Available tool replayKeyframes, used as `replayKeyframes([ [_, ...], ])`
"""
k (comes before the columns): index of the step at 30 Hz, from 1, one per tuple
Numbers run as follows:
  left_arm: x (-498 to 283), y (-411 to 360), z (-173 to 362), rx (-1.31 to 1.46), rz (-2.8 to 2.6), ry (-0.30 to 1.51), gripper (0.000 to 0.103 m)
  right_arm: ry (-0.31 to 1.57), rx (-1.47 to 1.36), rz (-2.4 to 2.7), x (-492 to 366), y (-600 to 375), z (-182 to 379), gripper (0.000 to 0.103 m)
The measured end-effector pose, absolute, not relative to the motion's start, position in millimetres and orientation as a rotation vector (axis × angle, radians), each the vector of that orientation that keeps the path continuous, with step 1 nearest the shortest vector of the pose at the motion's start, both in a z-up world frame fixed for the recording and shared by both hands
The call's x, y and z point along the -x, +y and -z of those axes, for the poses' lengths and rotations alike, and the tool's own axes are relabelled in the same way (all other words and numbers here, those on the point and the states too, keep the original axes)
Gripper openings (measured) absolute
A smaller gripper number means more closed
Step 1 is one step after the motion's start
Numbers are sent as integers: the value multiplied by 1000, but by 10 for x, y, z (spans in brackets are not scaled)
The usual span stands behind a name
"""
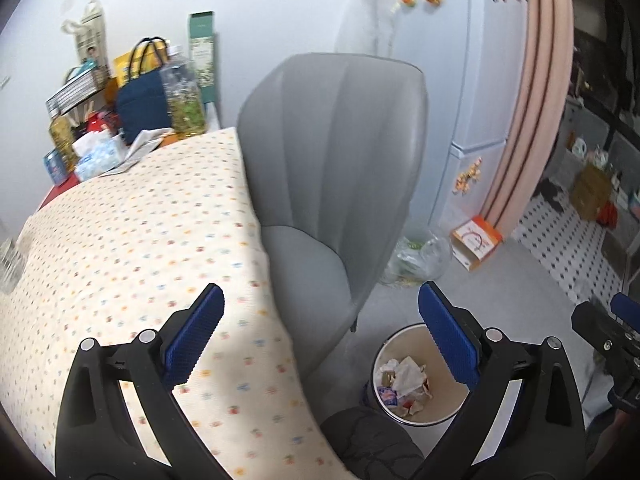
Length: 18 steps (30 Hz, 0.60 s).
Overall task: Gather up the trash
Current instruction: 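Move both open tools back over the table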
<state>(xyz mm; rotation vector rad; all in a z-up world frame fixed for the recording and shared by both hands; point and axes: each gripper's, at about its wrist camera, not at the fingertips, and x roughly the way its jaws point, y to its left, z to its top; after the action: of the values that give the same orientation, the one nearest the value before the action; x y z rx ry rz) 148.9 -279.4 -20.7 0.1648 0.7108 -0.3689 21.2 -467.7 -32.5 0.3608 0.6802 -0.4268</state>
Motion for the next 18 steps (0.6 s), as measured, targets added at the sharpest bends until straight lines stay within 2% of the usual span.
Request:
replayKeyframes([
  [18,-1230,-1853,-246,-58,281,609,97,609,-225,301,-222,-3735,-260,95],
])
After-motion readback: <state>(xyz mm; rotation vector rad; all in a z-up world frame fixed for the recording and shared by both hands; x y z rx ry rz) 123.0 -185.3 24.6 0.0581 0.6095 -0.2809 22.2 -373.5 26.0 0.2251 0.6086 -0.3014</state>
